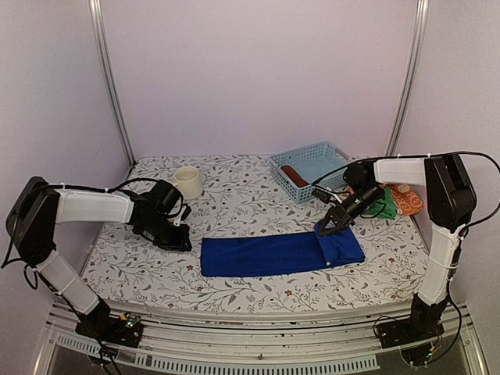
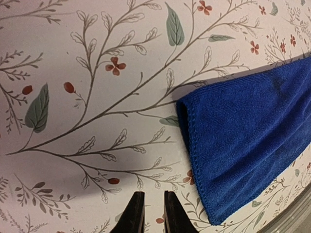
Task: Roll the towels
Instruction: Fold the towel at the center of the board.
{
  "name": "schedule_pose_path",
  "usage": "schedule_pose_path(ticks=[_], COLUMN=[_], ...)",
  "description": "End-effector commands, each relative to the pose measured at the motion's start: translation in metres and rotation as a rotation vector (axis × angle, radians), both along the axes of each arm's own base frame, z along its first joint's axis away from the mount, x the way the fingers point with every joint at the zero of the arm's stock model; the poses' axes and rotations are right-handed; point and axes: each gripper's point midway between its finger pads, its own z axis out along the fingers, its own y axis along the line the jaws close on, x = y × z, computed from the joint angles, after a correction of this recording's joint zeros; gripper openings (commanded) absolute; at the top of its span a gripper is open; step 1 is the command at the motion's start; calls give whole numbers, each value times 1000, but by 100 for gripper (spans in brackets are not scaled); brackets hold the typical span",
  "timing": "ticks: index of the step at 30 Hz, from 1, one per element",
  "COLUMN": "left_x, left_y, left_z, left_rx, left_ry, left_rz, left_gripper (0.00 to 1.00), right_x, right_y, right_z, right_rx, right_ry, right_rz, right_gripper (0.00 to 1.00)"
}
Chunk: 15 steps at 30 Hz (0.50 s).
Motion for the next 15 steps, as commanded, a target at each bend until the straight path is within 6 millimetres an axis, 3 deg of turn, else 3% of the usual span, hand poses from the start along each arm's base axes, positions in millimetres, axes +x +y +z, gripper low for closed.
schedule_pose_path(ticks=[1, 15], left_x=[-4, -19], left_y=[-14, -26], left_z=[-2, -16], left_rx=[-16, -1], left_ry=[29, 90], left_rz=[-13, -26], left_gripper=[16, 15], right_x=[10, -12], right_y=[36, 129], right_z=[15, 9], right_rx=[129, 146], right_ry=[23, 85], right_rz=[3, 124], right_gripper=[2, 3])
